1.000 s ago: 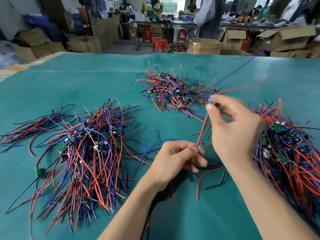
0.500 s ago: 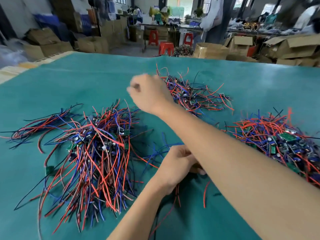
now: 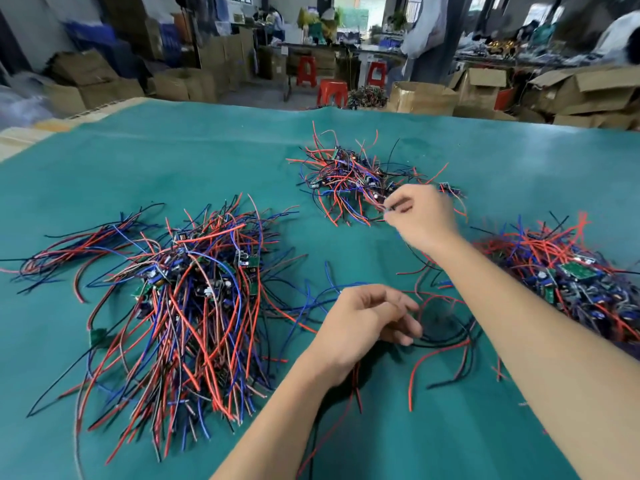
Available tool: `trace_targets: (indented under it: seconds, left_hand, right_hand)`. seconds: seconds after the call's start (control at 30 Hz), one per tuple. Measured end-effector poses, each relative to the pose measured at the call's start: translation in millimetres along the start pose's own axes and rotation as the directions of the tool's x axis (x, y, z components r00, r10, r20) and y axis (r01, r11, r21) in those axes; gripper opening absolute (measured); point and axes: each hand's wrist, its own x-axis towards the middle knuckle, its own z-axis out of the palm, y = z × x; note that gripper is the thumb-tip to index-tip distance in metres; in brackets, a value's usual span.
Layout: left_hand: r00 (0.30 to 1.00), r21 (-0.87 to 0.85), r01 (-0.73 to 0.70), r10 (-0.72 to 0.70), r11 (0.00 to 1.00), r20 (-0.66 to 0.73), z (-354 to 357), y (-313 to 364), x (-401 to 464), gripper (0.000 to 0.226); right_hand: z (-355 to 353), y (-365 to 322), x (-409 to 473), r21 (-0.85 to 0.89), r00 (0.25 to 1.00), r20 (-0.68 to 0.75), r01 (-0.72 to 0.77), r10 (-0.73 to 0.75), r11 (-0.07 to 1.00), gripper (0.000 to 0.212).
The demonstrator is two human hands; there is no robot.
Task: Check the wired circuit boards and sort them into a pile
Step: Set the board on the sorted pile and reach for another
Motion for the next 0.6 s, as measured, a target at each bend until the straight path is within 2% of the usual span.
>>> trace_targets:
  seconds: [0.07, 0.17, 0.27, 0.3, 0.37, 0.43, 0.47, 0.53, 0.6]
  left_hand:
    - [1.0, -0.007, 0.003, -0.003, 1.0, 0.004, 0, 0, 0, 0.019]
    - [1.0, -0.02, -0.002, 0.002, 1.0, 0.007, -1, 0, 0, 0.018]
    - [1.0, -0.058, -0.001, 0.001, 0.998, 0.006, -2, -1, 0, 0.017]
    - [1.0, -0.07, 0.002, -0.002, 0.998, 0.002, -3, -1, 1, 0.017]
    - [1.0, -0.095, 0.012, -0.012, 0.995, -0.005, -5, -2, 2, 0.017]
    - [1.0, -0.136, 0.013, -0.015, 0.991, -0.012, -5, -2, 3, 0.017]
    - [1.0, -0.162, 0.017, -0.02, 0.987, -0.016, -5, -2, 4, 0.018]
    - [0.999, -0.201, 0.03, -0.033, 0.979, -0.013, -5, -1, 5, 0.027]
    - [0.999, -0.194, 0.03, -0.032, 0.981, -0.007, -6, -2, 6, 0.039]
  right_hand:
    - [-16, -4, -1, 0.172, 0.998, -0.02, -0.047, 0.052, 0.984, 0.021]
    - [-37, -15, -9, 0.338, 0.994, 0.026, -0.112, 0.11, 0.935, 0.02]
    - [-64, -33, -28, 0.57, 0.995, -0.028, -0.064, 0.097, 0.819, 0.022]
    - [-75, -39, -36, 0.673, 0.996, -0.026, -0.046, 0.086, 0.738, 0.022]
    - [-92, -45, -57, 0.871, 0.996, 0.059, -0.086, 0.07, 0.483, 0.02]
    - [-91, -41, -79, 0.943, 0.978, 0.194, -0.206, 0.07, 0.262, 0.017]
    - [-84, -37, -91, 0.935, 0.961, 0.261, -0.276, 0.096, 0.221, 0.017]
    - [-64, -28, -113, 0.89, 0.913, 0.368, -0.4, 0.174, 0.219, 0.016]
    - [-44, -21, -128, 0.845, 0.888, 0.389, -0.45, 0.246, 0.29, 0.014]
